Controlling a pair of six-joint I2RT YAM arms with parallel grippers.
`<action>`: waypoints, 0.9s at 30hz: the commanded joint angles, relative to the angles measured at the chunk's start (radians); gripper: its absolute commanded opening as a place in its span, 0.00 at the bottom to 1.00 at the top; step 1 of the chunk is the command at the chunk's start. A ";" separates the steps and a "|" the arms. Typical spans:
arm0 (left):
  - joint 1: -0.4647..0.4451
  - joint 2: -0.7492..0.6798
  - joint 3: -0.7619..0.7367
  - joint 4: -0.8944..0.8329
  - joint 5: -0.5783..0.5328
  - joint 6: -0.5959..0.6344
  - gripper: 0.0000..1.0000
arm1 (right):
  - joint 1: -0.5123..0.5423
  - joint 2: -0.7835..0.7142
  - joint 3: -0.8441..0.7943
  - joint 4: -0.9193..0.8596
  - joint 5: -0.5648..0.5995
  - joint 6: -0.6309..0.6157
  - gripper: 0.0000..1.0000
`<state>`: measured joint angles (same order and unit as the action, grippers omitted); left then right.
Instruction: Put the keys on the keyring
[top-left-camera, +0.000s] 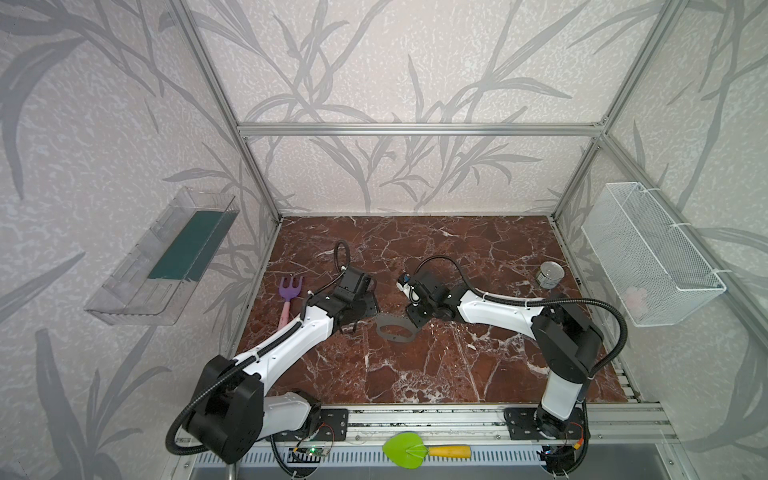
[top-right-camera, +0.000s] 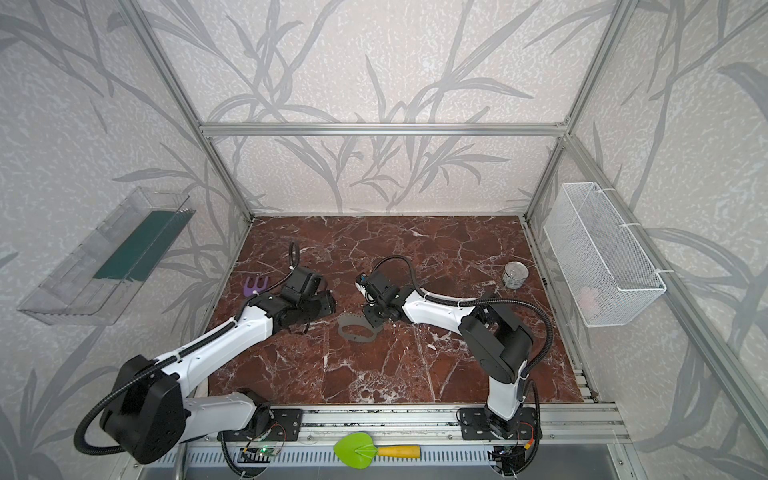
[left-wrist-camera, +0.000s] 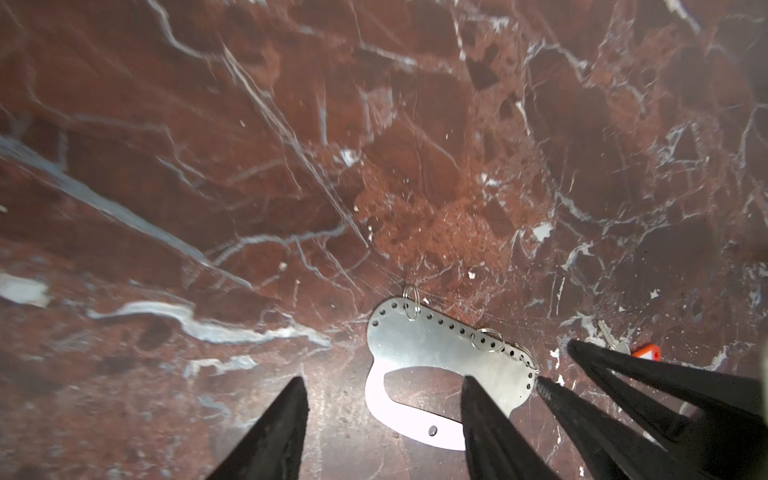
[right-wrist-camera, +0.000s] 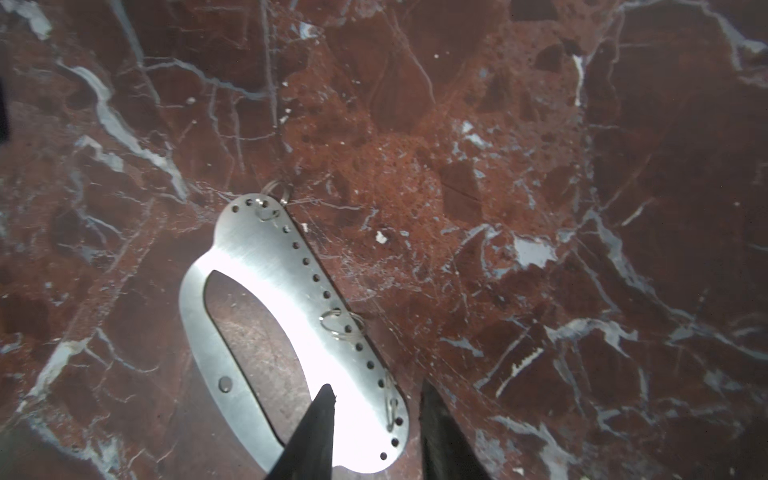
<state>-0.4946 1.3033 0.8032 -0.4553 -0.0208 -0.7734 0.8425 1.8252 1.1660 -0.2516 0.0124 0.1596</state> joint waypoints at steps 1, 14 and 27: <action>-0.047 0.053 0.037 -0.055 -0.038 -0.066 0.57 | -0.040 -0.018 0.015 -0.055 0.043 0.035 0.35; -0.078 0.272 0.198 -0.113 -0.076 0.028 0.44 | -0.096 -0.101 -0.080 -0.037 0.054 0.051 0.35; -0.078 0.432 0.327 -0.178 -0.075 0.081 0.33 | -0.109 -0.099 -0.081 -0.038 0.055 0.043 0.35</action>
<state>-0.5697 1.7222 1.1011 -0.5777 -0.0662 -0.7033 0.7372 1.7535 1.0946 -0.2687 0.0536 0.2020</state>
